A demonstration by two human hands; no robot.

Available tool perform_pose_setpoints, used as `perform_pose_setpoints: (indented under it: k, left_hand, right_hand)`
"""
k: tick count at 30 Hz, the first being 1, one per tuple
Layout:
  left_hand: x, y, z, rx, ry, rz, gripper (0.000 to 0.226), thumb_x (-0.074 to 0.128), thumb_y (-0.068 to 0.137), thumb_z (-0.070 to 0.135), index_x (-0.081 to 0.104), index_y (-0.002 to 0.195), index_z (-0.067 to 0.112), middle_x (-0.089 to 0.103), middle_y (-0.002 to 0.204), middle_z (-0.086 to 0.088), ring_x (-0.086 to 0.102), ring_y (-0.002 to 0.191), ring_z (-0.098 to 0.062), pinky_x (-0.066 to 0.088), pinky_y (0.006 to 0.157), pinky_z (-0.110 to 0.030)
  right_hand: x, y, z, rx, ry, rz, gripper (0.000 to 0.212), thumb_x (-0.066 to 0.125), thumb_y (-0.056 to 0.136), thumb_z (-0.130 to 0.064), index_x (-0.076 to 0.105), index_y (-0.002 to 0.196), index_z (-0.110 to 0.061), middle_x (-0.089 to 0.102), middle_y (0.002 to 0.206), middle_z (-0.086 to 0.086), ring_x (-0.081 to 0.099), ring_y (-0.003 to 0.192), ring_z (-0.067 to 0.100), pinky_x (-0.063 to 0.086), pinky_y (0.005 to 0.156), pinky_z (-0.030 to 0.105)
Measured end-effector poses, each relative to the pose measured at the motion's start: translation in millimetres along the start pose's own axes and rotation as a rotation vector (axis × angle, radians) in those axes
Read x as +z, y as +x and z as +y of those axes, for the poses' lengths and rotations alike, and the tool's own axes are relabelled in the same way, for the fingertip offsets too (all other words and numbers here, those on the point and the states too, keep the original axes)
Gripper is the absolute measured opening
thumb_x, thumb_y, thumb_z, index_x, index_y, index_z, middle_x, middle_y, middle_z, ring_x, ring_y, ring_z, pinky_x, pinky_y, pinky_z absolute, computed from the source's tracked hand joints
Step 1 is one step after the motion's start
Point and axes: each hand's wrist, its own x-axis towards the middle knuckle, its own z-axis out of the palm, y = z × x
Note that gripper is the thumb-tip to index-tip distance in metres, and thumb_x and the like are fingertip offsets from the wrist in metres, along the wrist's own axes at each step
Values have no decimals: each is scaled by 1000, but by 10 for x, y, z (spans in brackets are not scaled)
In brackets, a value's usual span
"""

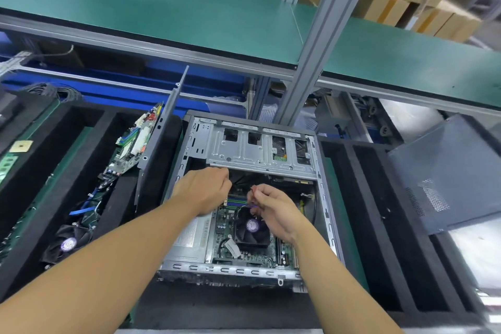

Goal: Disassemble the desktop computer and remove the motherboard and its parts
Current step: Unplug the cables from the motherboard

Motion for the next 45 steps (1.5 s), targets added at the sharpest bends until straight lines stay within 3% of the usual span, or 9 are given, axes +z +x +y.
perform_pose_setpoints:
  k: [4, 8, 15, 19, 25, 29, 37, 42, 45]
  left_hand:
    - [10, 1, 5, -22, 16, 11, 34, 21, 91, 47, 48, 81, 31, 57, 79, 11, 55, 67, -14, 45, 59, -34]
    - [36, 17, -11, -57, 16, 27, 36, 21, 87, 48, 52, 82, 31, 59, 78, 11, 55, 65, -13, 49, 60, -34]
    - [53, 50, -15, -24, 29, 23, 47, 24, 87, 48, 62, 113, 40, 69, 100, 12, 64, 86, -19, 56, 71, -36]
    - [46, 24, -22, -44, 75, -13, 45, 25, 83, 47, 53, 61, 19, 55, 55, 5, 54, 54, -17, 37, 46, -24]
    - [19, 44, -2, -37, 123, -42, 47, 29, 87, 45, 50, 57, 16, 55, 52, 3, 54, 51, -17, 36, 45, -23]
    - [45, 58, -7, -43, 141, -55, 50, 27, 89, 45, 52, 57, 15, 56, 53, 3, 55, 50, -17, 41, 46, -24]
    - [32, 71, -3, -36, 130, -62, 47, 30, 88, 43, 50, 54, 16, 52, 50, 2, 51, 47, -19, 42, 46, -25]
    - [50, 80, -8, -31, 132, -58, 48, 30, 89, 42, 51, 55, 16, 52, 51, 1, 51, 47, -19, 39, 46, -25]
    - [50, 84, -7, -28, 135, -55, 48, 29, 89, 43, 51, 55, 16, 53, 51, 1, 50, 47, -19, 38, 46, -24]
  right_hand:
    - [103, 82, 108, -85, -665, 181, 12, 59, 98, -21, 71, 97, -25, 70, 92, -16, 64, 81, 0, 46, 76, 18]
    - [232, 160, 134, -204, -1166, 73, 21, 52, 100, -20, 66, 115, -19, 63, 111, -5, 57, 102, 14, 38, 82, 18]
    - [118, -11, 64, -162, -1109, -50, 14, 50, 96, -20, 50, 109, -24, 59, 86, -9, 53, 68, 7, 44, 62, 29]
    - [134, 5, 26, -161, -1194, -261, 6, 55, 92, -20, 60, 94, -21, 63, 79, -6, 51, 65, 1, 43, 62, 21]
    - [34, -4, -12, 125, -1066, -296, 34, 51, 95, -37, 65, 71, -16, 68, 57, 1, 60, 46, 13, 53, 54, 29]
    - [-193, -40, -54, 386, -1075, -382, 35, 49, 98, -30, 70, 77, -11, 73, 66, 7, 65, 52, 19, 55, 62, 36]
    - [-459, -89, 7, 601, -1133, -298, 26, 46, 93, -10, 67, 79, -5, 74, 73, 12, 66, 53, 18, 50, 44, 24]
    - [-476, -105, 197, 542, -1464, -325, 16, 72, 85, -21, 69, 98, -12, 70, 93, 3, 65, 82, 20, 56, 74, 32]
    - [-406, -116, 258, 556, -1485, -354, 25, 80, 79, -33, 69, 91, -14, 69, 87, 2, 64, 77, 20, 53, 70, 30]
